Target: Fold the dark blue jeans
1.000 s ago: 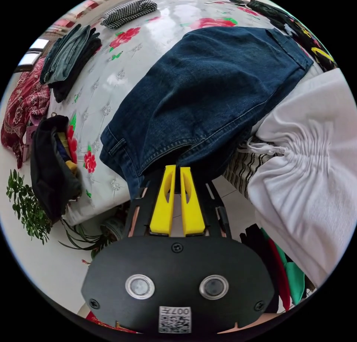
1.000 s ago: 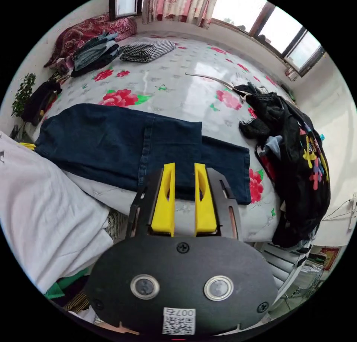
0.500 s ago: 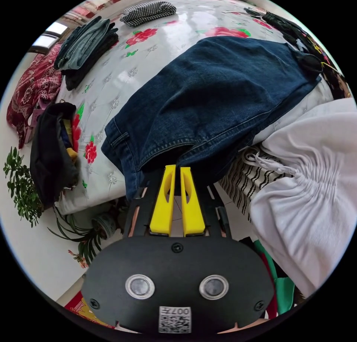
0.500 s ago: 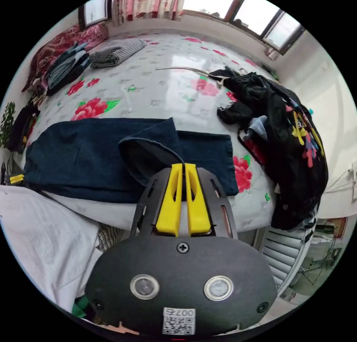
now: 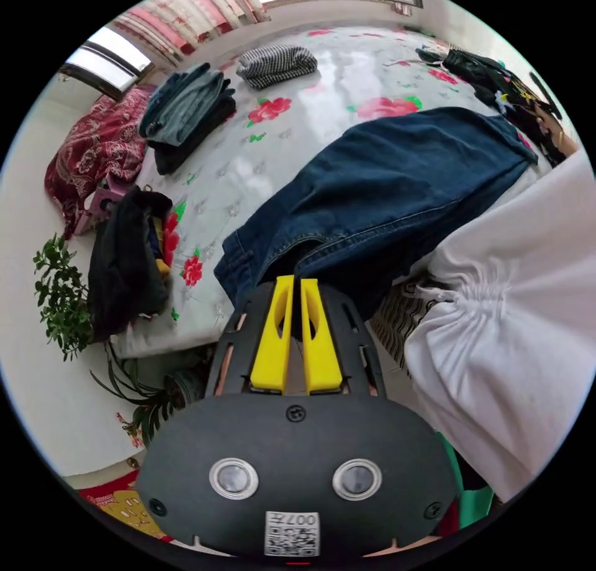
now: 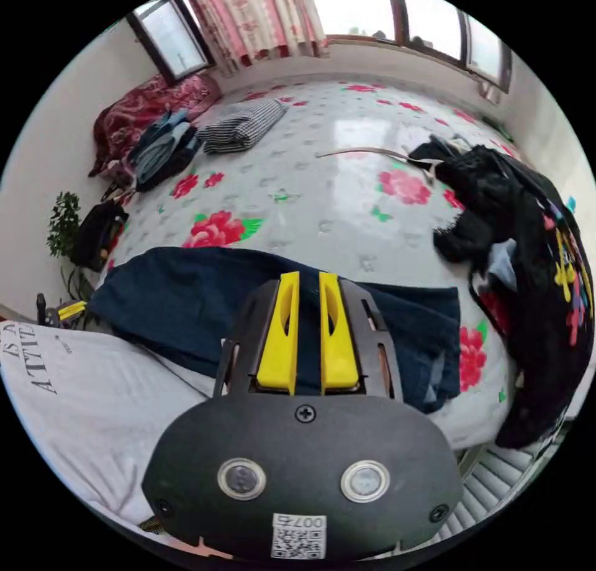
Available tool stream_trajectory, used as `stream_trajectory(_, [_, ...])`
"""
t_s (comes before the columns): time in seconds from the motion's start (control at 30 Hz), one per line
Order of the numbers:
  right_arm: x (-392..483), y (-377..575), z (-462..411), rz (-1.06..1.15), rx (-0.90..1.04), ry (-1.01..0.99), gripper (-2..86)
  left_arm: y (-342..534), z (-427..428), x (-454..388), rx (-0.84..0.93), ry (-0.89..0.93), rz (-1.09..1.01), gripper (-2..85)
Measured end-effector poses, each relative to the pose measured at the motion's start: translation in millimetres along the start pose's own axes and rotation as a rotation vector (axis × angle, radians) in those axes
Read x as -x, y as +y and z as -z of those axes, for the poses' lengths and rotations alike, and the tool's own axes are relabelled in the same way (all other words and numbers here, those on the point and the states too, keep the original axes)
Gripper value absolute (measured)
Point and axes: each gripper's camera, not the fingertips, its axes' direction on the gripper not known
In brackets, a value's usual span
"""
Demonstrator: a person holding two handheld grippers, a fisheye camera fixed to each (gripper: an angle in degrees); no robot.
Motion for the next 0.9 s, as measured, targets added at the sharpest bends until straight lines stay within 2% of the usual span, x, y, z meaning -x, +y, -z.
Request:
stream_trajectory(0.1, [93,-51,-40,0.261,0.039,-0.192,4.2,16,51,-4,-0.083,-0.045,-0.021,-0.6])
stream_trajectory(0.17, [140,-73,-65,0.38,0.063,-0.269,4.8,29,38,-19,-0.009,-0.018,-0.055,-0.6])
stream_trajectory(0.27, [205,-96,-120,0.547,0.2,-0.343,5.7,72,-57,-40,0.266,0.157,0.023,-0.8])
stream_trajectory(0.33, [233,-105,-147,0.612,0.295,-0.392,6.2,91,-72,-28,0.322,0.217,0.147,-0.8])
stream_trajectory(0.37, [246,-111,-158,0.641,0.338,-0.426,6.5,97,-68,-21,0.294,0.242,0.181,-0.8])
stream_trajectory(0.43, [258,-123,-169,0.645,0.365,-0.476,6.9,113,-49,20,0.192,0.277,0.33,-0.6])
stream_trajectory(0.53, [270,-146,-191,0.607,0.403,-0.571,7.7,115,-38,79,0.101,0.227,0.49,0.5])
stream_trajectory(0.63, [290,-154,-228,0.605,0.604,-0.687,8.7,94,-50,120,0.028,0.178,0.539,6.3])
stream_trajectory(0.7, [308,-149,-260,0.617,0.844,-0.74,9.5,73,-69,136,0.042,0.18,0.521,9.3])
stream_trajectory(0.77, [315,-148,-278,0.608,0.984,-0.743,9.8,51,-91,147,0.076,0.188,0.495,10.9])
stream_trajectory(0.9, [320,-175,-305,0.468,1.094,-0.854,9.6,16,-146,155,0.237,0.148,0.451,11.2])
